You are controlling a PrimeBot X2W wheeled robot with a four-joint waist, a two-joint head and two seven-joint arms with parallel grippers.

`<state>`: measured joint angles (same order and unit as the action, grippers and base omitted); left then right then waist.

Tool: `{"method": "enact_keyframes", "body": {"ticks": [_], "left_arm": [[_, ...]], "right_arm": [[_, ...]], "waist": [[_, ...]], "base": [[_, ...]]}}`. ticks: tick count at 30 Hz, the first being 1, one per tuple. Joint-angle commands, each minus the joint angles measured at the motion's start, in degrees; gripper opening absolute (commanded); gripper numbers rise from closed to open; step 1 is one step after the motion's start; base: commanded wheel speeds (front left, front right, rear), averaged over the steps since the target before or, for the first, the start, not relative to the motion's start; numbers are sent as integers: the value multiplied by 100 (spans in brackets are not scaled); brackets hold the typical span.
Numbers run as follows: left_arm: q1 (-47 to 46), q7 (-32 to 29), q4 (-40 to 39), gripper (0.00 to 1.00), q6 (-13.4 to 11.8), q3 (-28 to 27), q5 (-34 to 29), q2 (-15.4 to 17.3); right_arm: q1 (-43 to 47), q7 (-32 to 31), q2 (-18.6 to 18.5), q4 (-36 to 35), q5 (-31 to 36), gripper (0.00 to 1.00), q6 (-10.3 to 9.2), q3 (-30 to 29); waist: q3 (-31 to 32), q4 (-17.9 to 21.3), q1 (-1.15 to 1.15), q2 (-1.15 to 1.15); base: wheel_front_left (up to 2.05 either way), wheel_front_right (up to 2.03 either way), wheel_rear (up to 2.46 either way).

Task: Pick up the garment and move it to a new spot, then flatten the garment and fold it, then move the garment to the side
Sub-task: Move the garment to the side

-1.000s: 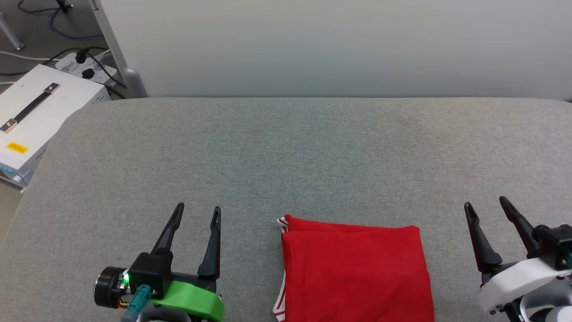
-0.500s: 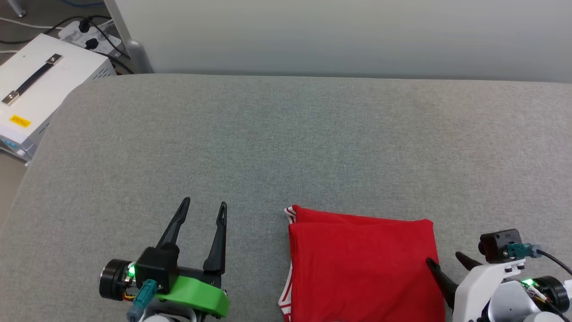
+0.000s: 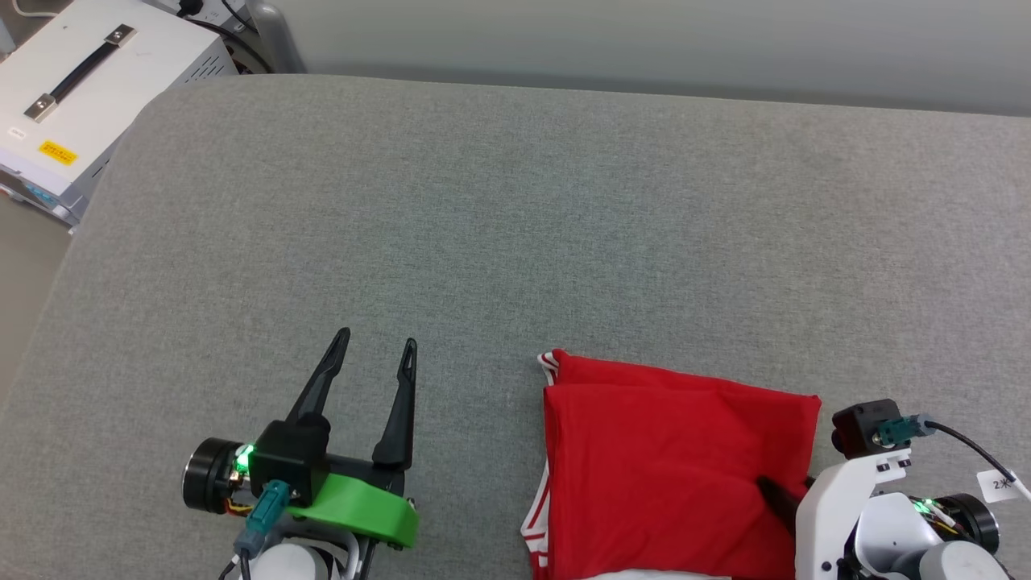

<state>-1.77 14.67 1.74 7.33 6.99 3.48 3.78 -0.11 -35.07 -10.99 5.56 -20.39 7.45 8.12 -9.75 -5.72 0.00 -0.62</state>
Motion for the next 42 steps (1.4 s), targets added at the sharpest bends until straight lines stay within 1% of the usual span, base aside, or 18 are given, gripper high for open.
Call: {"method": "enact_keyframes", "body": {"ticks": [1,6,10,12,14,17,18,20,25,27,30,33,35,37,38,42], "left_arm": [[-126,33,23,100,15,-2,-46,40],[-127,33,67,100,15,69,-32,43],[-82,33,76,100,15,119,-13,52],[-43,33,74,100,15,120,-9,65],[3,33,44,100,15,151,-21,89],[34,33,-40,100,15,170,1,78],[31,33,-77,100,15,189,-4,73],[13,33,-142,100,15,245,-19,65],[-102,33,-317,100,15,445,-72,48],[-192,33,-414,100,15,529,-95,67],[-321,33,-549,100,15,634,-2,81],[-493,33,-704,100,15,838,26,199],[-592,33,-806,100,15,916,28,291],[-668,33,-876,100,15,903,183,296],[-704,33,-919,100,15,883,254,299],[-861,32,-1101,100,15,936,241,553]], "right_arm": [[-15,-50,51,149,29,0,3,138],[-138,126,-103,99,117,0,3,254],[-255,265,-375,-35,280,0,3,421],[-341,316,-581,-127,459,0,3,583],[-450,328,-872,-235,696,0,3,843],[-673,282,-1312,-405,859,0,3,1199],[-791,257,-1510,-471,908,0,3,1305],[-1024,217,-1864,-573,955,0,3,1447],[-1437,255,-2731,-596,905,0,3,1576],[-1610,375,-3094,-496,877,0,3,1552],[-1856,720,-3440,-208,905,0,3,1431],[-2044,1094,-3802,283,999,0,3,1359],[-2171,1324,-3918,625,1037,0,3,1204],[-2300,1523,-3916,951,1087,0,3,951],[-2351,1605,-3894,1088,1114,0,3,826],[-2590,2051,-3655,1757,1295,0,3,292]], "waist": [[-3,7,0,62],[88,121,0,62],[207,291,0,62],[279,428,0,62],[327,623,0,62],[334,927,0,62],[317,1057,0,62],[260,1296,0,62],[-29,1812,0,62],[-242,2027,0,62],[-561,2248,0,62],[-875,2370,0,62],[-1112,2426,0,62],[-1334,2460,0,62],[-1439,2472,0,62],[-1814,2491,0,62]], "base": [[0,0,0],[0,0,0],[0,0,0],[0,0,0],[0,0,0],[0,0,0],[0,0,0],[0,0,0],[0,0,0],[0,0,0],[0,0,0],[0,0,0],[0,0,0],[0,0,0],[0,0,0],[0,0,0]]}}
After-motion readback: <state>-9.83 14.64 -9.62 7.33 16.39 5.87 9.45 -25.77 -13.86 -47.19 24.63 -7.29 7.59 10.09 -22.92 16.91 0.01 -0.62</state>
